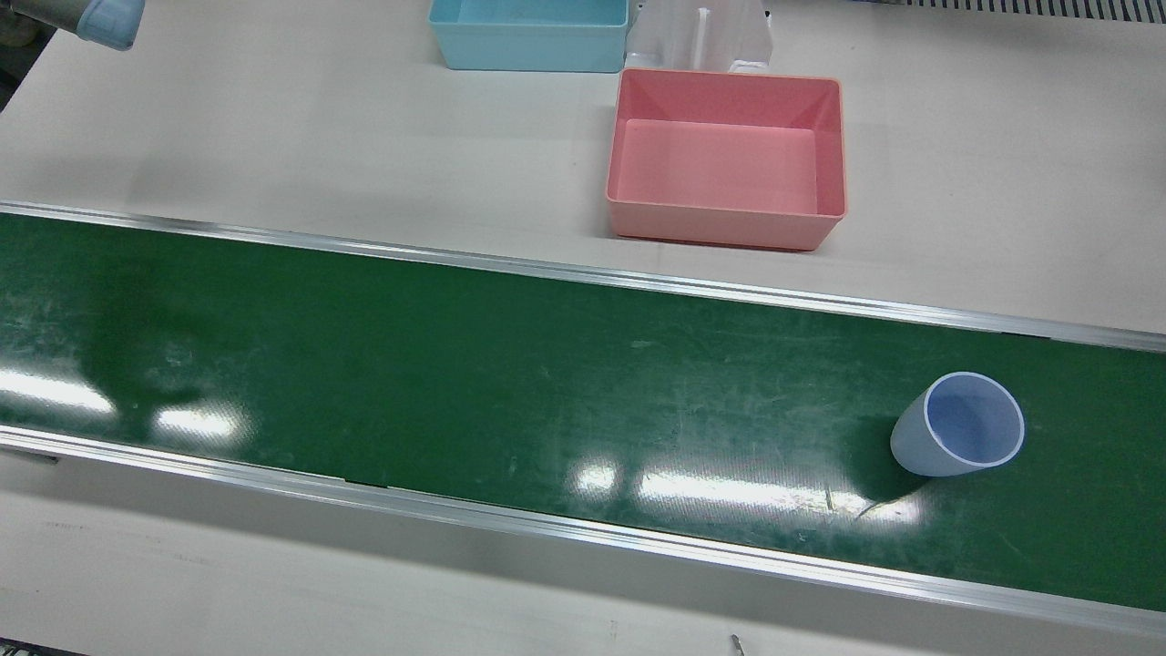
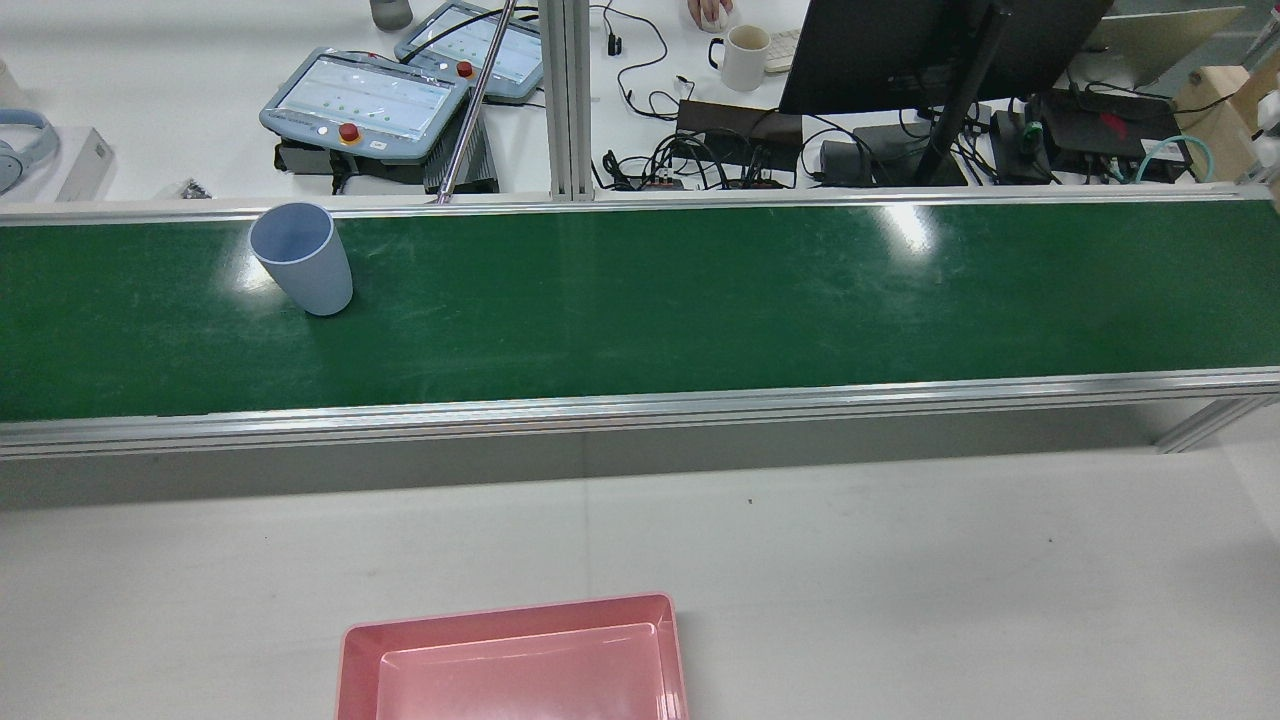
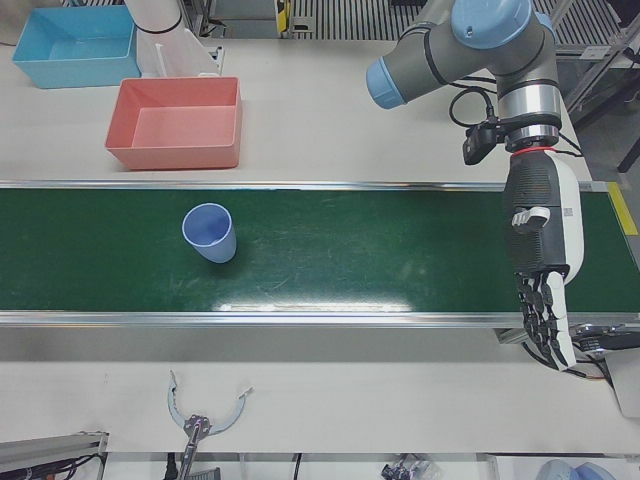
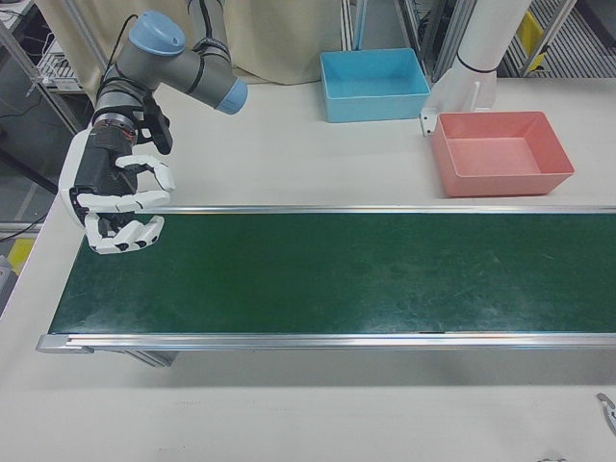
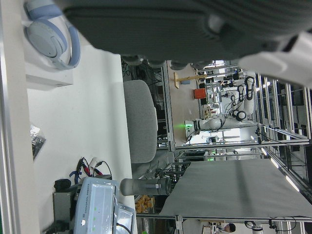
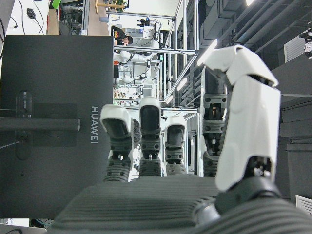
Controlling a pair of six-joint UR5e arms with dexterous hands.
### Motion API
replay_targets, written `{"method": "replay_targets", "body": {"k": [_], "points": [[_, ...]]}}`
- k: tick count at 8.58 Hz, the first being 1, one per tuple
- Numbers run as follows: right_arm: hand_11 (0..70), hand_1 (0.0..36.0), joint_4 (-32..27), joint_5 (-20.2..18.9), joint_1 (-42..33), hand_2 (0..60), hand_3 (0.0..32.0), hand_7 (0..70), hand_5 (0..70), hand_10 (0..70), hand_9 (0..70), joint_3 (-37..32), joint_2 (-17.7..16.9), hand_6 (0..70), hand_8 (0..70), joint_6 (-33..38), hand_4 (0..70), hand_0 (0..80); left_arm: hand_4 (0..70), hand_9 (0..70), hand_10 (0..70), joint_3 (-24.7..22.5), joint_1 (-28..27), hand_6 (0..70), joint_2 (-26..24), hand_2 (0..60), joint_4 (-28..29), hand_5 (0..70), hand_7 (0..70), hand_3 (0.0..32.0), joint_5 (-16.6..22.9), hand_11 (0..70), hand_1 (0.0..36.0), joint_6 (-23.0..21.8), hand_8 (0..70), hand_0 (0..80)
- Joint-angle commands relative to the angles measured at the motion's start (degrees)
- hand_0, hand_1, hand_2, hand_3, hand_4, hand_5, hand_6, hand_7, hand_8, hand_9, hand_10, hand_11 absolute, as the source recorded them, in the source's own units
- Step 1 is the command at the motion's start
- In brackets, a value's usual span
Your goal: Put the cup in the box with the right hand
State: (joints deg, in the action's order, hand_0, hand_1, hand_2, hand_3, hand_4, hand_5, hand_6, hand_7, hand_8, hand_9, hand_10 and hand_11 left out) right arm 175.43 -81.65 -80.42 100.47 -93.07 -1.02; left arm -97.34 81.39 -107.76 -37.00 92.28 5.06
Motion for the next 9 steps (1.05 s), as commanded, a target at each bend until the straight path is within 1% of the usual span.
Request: {"method": "replay_targets", "body": {"k": [1, 7, 9], "points": [[65.4, 24.2, 0.00, 0.00, -0.09, 33.7, 0.0, 70.0, 12.6, 46.0, 56.5, 0.08, 0.00, 22.3, 39.0, -0.03, 61.0, 57.0, 0.0, 0.0, 0.0, 0.04, 0.00, 0.0, 0.00, 0.0, 0.00, 0.0, 0.0, 0.0, 0.00, 0.0, 0.0, -0.05, 0.0, 0.0], [66.3, 24.1, 0.00, 0.00, 0.00, 34.0, 0.0, 70.0, 12.6, 46.6, 57.0, -0.10, 0.00, 22.4, 39.4, -0.03, 61.6, 56.8, 0.0, 0.0, 0.0, -0.04, 0.00, 0.0, 0.00, 0.0, 0.00, 0.0, 0.0, 0.0, 0.00, 0.0, 0.0, -0.05, 0.0, 0.0], [65.2, 23.9, 0.00, 0.00, -0.09, 33.4, 0.0, 70.0, 12.5, 45.8, 55.6, -0.01, 0.00, 21.7, 38.4, -0.03, 59.7, 56.6, 0.0, 0.0, 0.0, -0.04, 0.00, 0.0, 0.00, 0.0, 0.00, 0.0, 0.0, 0.0, 0.00, 0.0, 0.0, -0.05, 0.0, 0.0]]}}
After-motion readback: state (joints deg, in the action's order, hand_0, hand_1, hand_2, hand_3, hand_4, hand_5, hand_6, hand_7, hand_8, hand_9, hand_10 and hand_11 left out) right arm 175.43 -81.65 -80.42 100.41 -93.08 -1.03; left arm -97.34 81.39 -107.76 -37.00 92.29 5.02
